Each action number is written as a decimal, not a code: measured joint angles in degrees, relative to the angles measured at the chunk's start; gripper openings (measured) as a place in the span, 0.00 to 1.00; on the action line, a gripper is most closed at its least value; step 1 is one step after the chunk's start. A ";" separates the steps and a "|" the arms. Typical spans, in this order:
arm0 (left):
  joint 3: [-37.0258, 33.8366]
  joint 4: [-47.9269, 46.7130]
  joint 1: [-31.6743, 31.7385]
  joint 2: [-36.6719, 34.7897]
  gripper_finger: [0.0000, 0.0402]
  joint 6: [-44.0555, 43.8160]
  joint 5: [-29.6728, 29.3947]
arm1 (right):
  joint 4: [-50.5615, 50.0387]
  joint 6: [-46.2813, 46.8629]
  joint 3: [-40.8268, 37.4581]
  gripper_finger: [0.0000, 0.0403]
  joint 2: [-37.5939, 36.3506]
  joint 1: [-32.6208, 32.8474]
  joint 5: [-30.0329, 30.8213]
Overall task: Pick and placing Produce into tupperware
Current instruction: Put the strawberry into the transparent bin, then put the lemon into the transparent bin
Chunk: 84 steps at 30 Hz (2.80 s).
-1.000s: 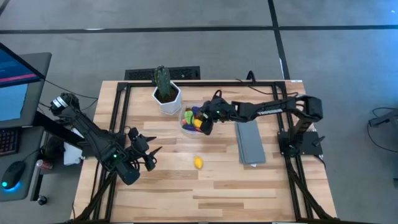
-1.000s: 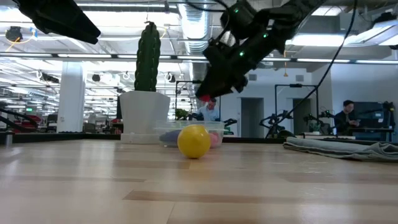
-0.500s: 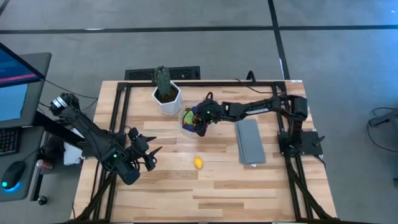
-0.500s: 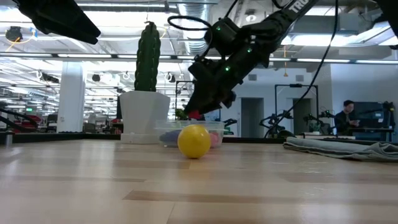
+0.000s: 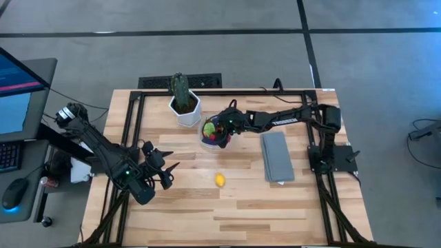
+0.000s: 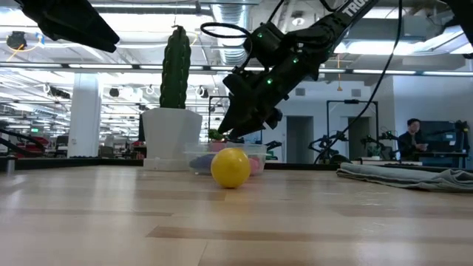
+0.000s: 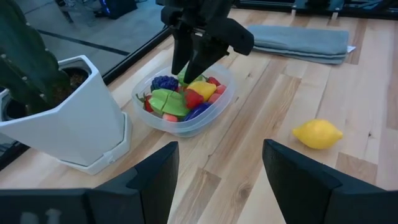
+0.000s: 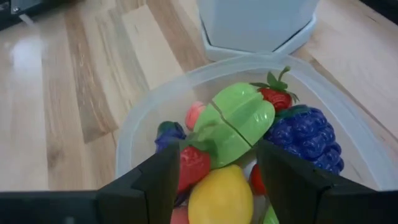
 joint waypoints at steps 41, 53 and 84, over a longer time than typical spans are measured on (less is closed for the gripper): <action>0.02 35.82 25.83 7.66 0.56 65.63 45.14 | -28.98 15.77 -2.67 0.65 -23.82 28.95 14.35; 6.99 37.18 28.71 22.18 0.56 76.04 55.01 | -30.67 45.49 -10.44 0.65 -23.82 47.28 29.57; 25.31 20.67 30.34 38.10 0.67 99.63 59.52 | -38.29 87.04 -16.92 0.65 -23.56 67.51 48.63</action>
